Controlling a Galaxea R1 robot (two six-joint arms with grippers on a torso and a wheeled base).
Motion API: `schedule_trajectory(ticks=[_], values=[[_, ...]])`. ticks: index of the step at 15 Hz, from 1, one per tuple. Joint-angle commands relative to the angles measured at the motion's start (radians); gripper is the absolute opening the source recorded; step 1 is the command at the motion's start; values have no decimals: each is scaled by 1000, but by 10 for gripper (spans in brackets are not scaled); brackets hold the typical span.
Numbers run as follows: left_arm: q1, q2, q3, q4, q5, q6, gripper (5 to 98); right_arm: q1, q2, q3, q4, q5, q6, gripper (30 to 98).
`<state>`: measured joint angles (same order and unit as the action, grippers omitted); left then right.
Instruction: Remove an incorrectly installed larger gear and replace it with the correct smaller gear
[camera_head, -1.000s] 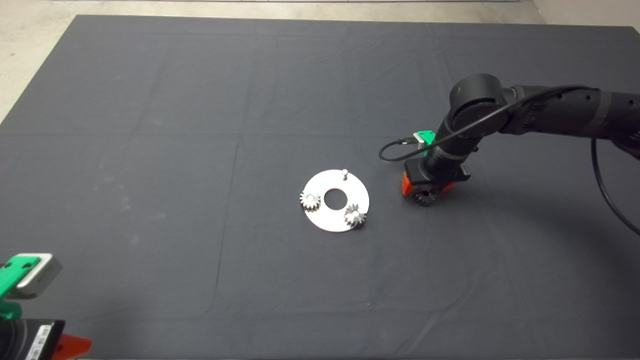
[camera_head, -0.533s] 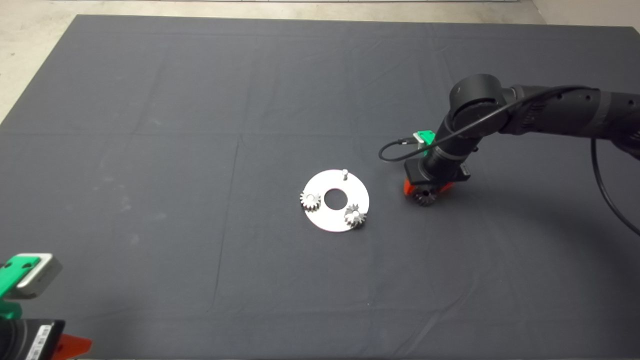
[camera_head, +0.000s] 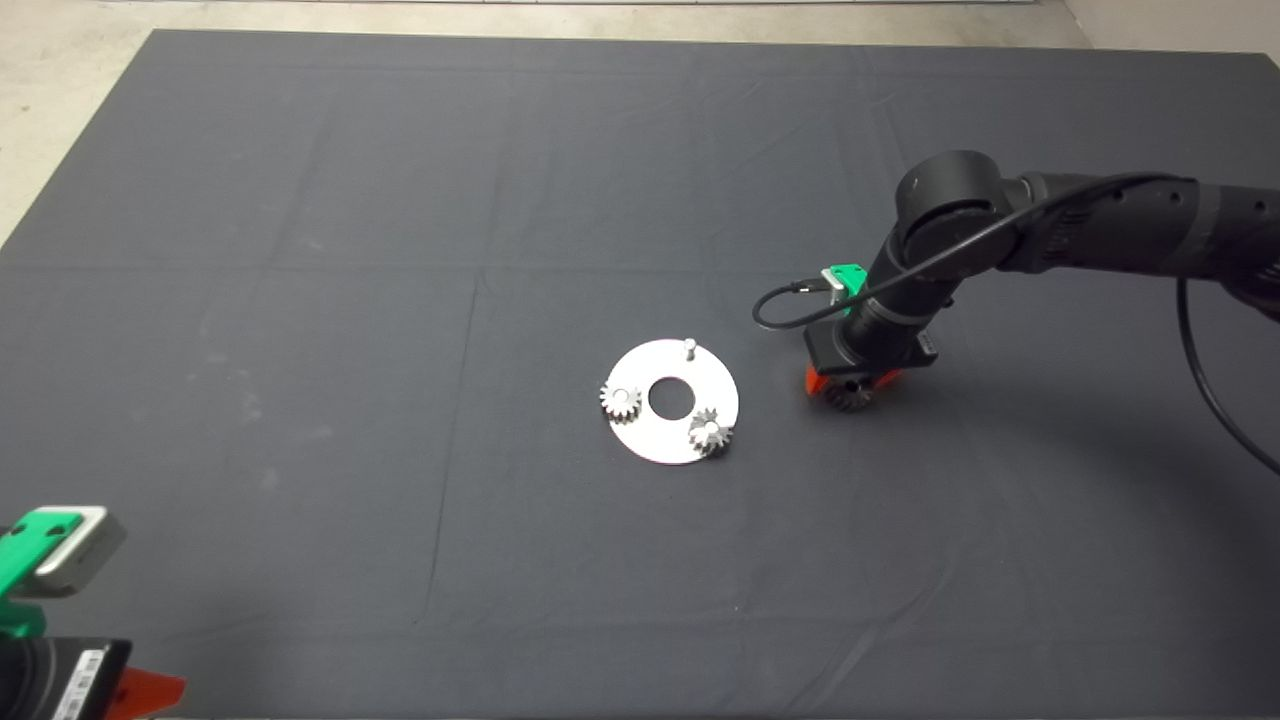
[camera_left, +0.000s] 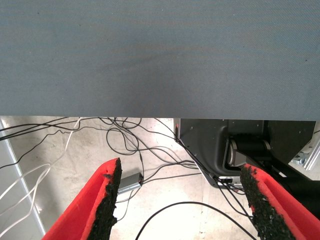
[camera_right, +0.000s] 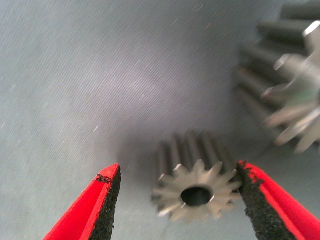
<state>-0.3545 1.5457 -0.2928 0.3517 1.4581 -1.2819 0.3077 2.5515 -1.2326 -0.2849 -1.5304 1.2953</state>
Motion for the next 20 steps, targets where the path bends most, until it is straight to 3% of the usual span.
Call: schedule_trajectory(ticks=[1, 5, 6, 9, 11, 15, 20], values=[[2, 0, 4, 2, 4, 1, 597, 22, 5, 39, 26, -108, 27, 604], [2, -2, 6, 1, 4, 0, 597, 22, -2, 38, 26, -108, 29, 603], [2, -3, 6, 3, 4, -2, 597, 21, -4, 38, 24, -108, 27, 567], [2, -6, 8, 4, 4, -4, 597, 21, -4, 33, 23, -106, 27, 561], [2, -8, 9, 3, 7, -4, 597, 21, -4, 33, 22, -106, 27, 505], [2, -9, 9, 4, 8, -3, 597, 22, -3, 33, 21, -106, 27, 503], [2, -5, 8, 4, 10, -2, 597, 22, -3, 29, 21, -106, 27, 429]])
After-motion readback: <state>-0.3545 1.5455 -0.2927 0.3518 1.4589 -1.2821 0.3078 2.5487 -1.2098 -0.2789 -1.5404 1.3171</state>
